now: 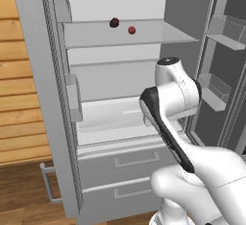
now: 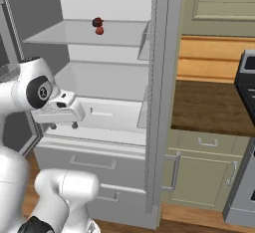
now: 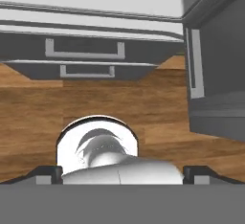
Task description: Take the strawberry from the fridge and place it on top of the pancake, located on the dining counter.
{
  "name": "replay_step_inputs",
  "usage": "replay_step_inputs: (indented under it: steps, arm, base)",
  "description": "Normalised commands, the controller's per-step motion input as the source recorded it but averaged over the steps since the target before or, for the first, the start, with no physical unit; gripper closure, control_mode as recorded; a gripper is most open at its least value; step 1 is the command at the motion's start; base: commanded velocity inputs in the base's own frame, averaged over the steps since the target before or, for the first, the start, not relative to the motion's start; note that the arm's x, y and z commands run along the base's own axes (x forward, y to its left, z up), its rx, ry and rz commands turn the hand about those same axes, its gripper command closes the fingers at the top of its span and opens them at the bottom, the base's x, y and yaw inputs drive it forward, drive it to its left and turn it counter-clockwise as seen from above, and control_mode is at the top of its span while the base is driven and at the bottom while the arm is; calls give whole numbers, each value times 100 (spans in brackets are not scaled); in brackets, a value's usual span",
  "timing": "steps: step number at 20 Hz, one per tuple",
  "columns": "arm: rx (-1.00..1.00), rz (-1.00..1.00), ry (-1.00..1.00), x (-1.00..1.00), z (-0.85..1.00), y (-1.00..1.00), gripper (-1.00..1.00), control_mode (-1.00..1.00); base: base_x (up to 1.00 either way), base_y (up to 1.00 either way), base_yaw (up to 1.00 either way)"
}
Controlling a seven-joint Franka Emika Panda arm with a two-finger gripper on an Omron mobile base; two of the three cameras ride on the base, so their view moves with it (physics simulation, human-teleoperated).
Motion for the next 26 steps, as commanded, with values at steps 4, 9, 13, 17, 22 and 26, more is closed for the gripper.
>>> replay_step_inputs:
  steps: [4, 9, 13, 17, 22, 26]
  arm:
    - [24, -22, -3, -22, 0, -38, -100, -100]
    - [21, -25, 0, -27, -6, -11, -100, -100]
    - [4, -10, 0, -32, -19, -4, -100, -100]
    - [-3, 2, 0, -3, -22, 7, -100, -100]
    - [-14, 2, 0, 0, -18, -2, -100, -100]
    - [-11, 6, 0, 0, -12, -4, -100, -100]
  base:
    - [0, 0, 0]
    - [0, 0, 0]
    - [0, 0, 0]
    - [0, 0, 0]
    - [0, 0, 0]
    - [0, 0, 0]
